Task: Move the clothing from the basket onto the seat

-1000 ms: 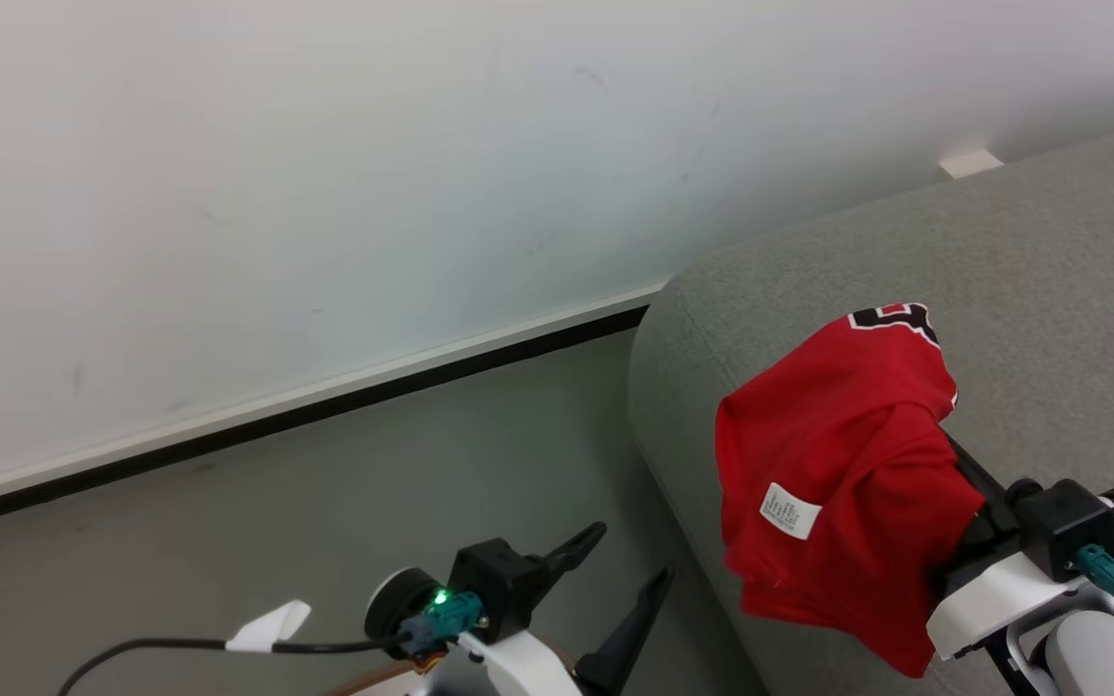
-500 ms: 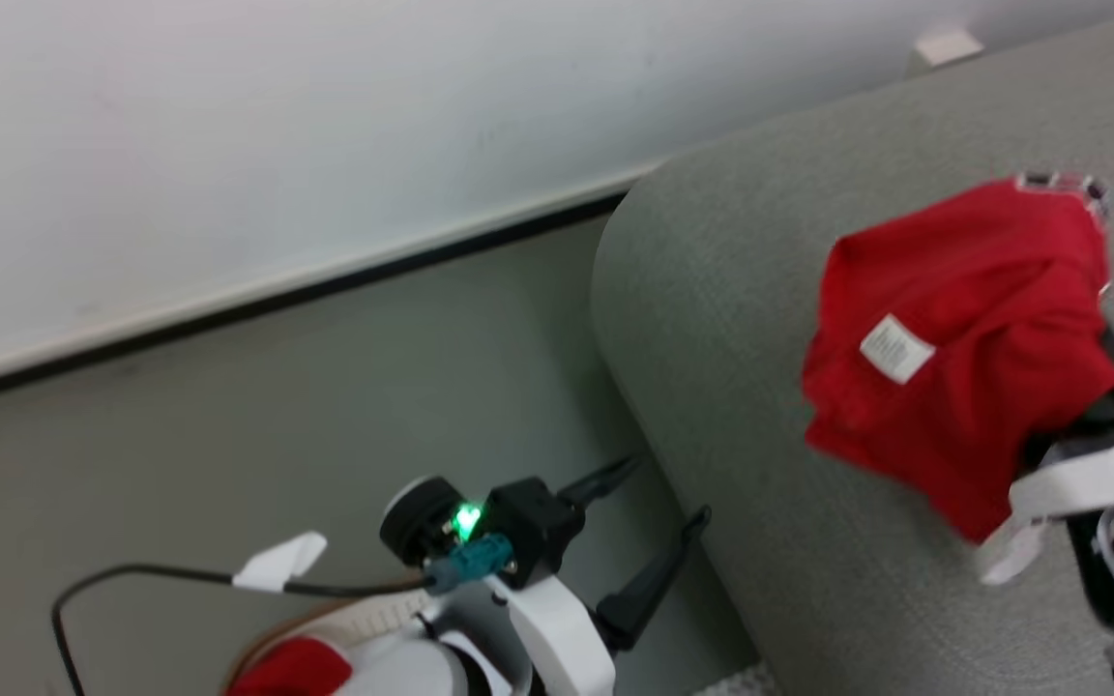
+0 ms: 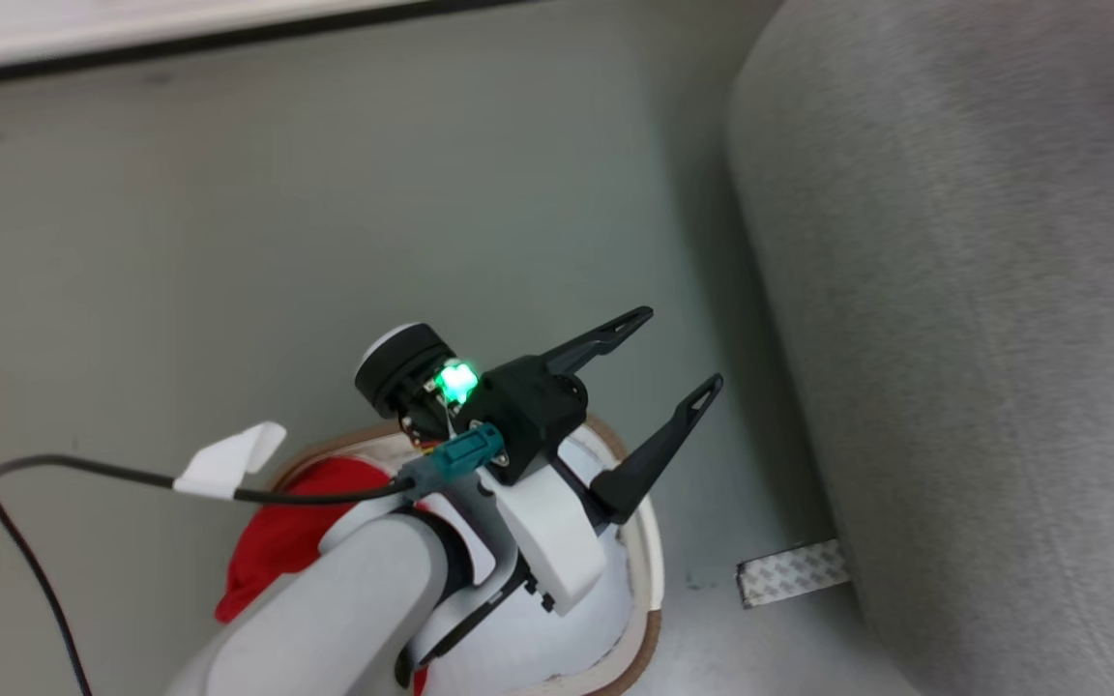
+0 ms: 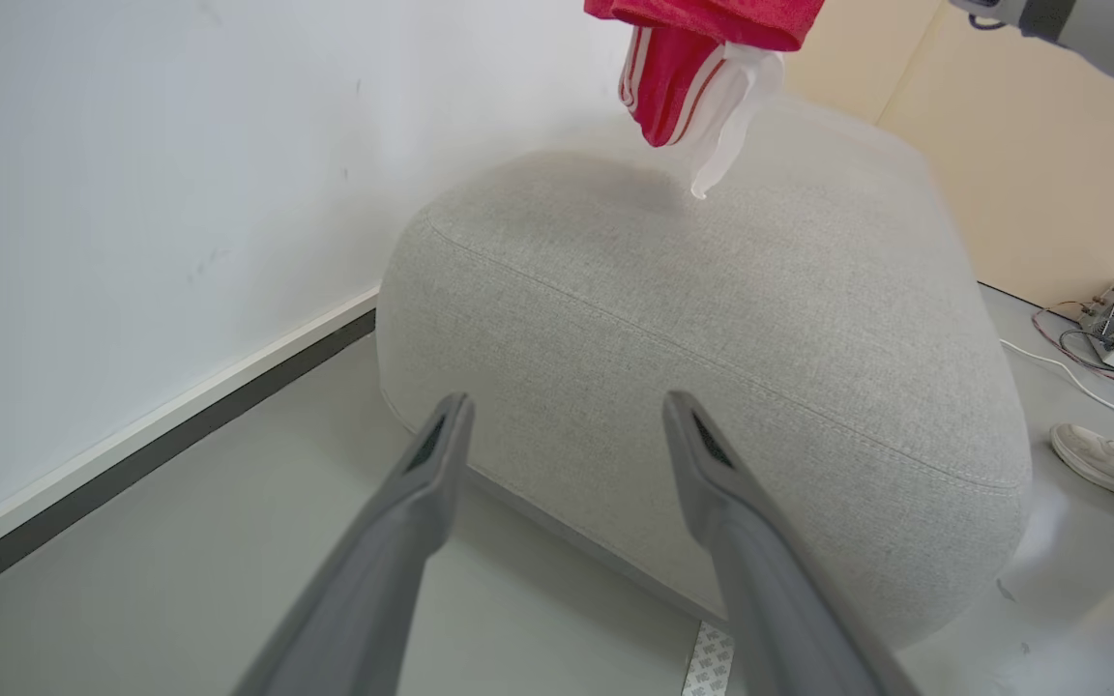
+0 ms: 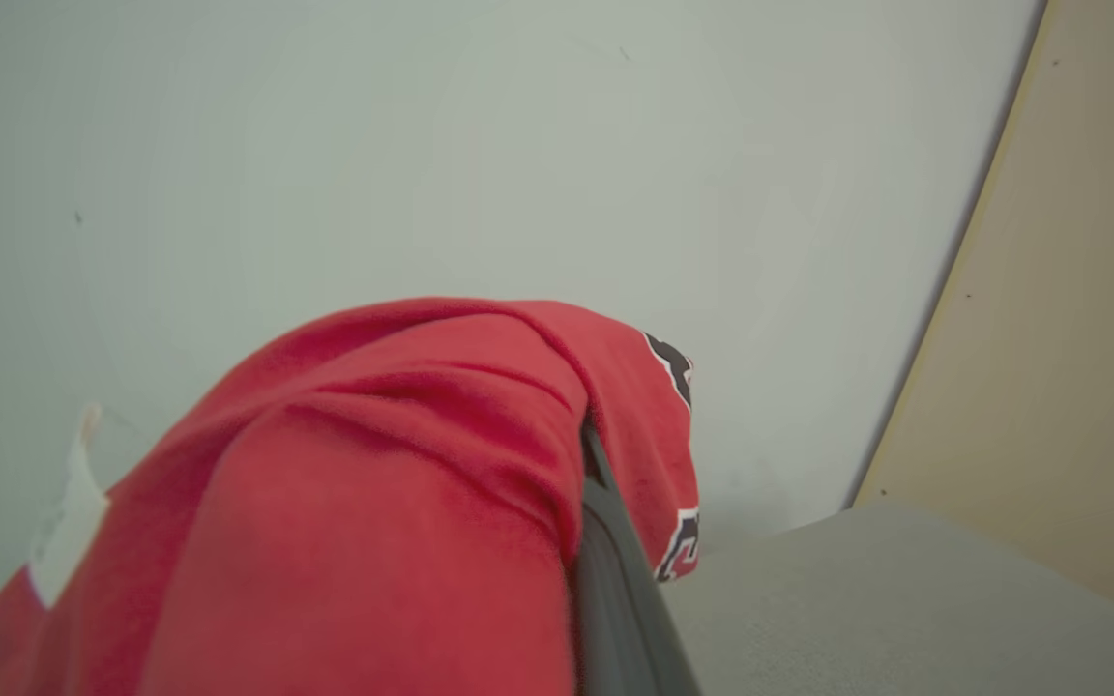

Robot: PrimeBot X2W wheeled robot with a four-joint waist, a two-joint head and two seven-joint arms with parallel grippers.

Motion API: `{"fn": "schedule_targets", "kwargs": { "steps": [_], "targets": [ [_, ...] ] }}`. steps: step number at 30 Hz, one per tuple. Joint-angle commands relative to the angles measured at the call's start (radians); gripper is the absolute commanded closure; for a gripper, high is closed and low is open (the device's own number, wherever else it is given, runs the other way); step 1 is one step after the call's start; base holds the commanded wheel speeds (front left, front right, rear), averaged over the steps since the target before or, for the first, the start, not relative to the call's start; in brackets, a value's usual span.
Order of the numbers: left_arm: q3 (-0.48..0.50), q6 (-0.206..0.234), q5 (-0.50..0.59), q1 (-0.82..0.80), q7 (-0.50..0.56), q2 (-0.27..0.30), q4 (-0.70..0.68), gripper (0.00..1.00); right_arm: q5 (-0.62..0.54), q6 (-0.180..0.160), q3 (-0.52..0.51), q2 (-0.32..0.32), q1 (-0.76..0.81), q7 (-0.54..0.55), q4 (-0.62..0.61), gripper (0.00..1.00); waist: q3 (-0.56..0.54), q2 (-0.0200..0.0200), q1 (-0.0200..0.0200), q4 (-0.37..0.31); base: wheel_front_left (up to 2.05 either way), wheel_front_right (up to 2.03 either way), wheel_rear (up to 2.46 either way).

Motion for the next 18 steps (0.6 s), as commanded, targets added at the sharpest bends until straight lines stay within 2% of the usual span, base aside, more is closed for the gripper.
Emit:
{"fn": "schedule_targets", "kwargs": {
  "steps": [1, 4, 7, 8, 10, 11, 15, 18],
  "targets": [
    [-0.001, -0.006, 0.005, -0.023, -0.012, 0.001, 0.005, 0.00, -0.050, -0.002, -0.047, -0.017, -0.026, 0.009, 0.035, 1.00, 0.092, 0.0000, -0.0004, 0.090, 0.00, 0.00, 0.00],
    [-0.005, -0.006, 0.005, -0.034, -0.027, -0.010, 0.018, 0.00, -0.152, -0.002, -0.157, -0.022, -0.039, 0.022, 0.099, 1.00, 0.114, 0.0000, -0.0004, 0.120, 0.00, 0.00, 0.00],
    [-0.003, 0.001, 0.000, -0.025, -0.040, -0.008, 0.035, 0.00, -0.243, -0.002, -0.268, 0.016, -0.001, 0.012, 0.158, 1.00, 0.119, 0.0000, -0.0004, 0.133, 0.00, 0.00, 0.00],
    [-0.006, 0.001, -0.002, -0.018, -0.045, -0.007, 0.042, 0.00, -0.267, -0.002, -0.301, 0.032, 0.013, 0.001, 0.172, 0.91, 0.117, 0.0000, -0.0004, 0.135, 0.00, 0.00, 0.00],
    [-0.008, 0.004, 0.008, -0.009, -0.050, 0.004, 0.055, 0.00, -0.309, -0.003, -0.349, 0.064, 0.036, -0.020, 0.193, 0.40, 0.109, 0.0000, -0.0004, 0.133, 0.00, 0.00, 0.00],
    [-0.007, 0.008, 0.010, -0.003, -0.057, 0.008, 0.062, 0.00, -0.325, -0.003, -0.371, 0.082, 0.047, -0.032, 0.202, 0.00, 0.103, 0.0000, -0.0004, 0.128, 0.00, 0.00, 0.00],
    [0.008, 0.022, -0.010, 0.027, -0.077, 0.022, 0.080, 0.00, -0.356, -0.003, -0.414, 0.143, 0.085, -0.058, 0.227, 0.00, 0.075, 0.0000, -0.0004, 0.109, 0.00, 0.00, 0.00],
    [0.019, 0.040, -0.026, 0.056, -0.105, 0.023, 0.085, 0.00, -0.347, -0.003, -0.391, 0.171, 0.122, -0.064, 0.182, 0.00, 0.037, 0.0000, -0.0004, 0.100, 0.00, 0.00, 0.00]
  ]
}}
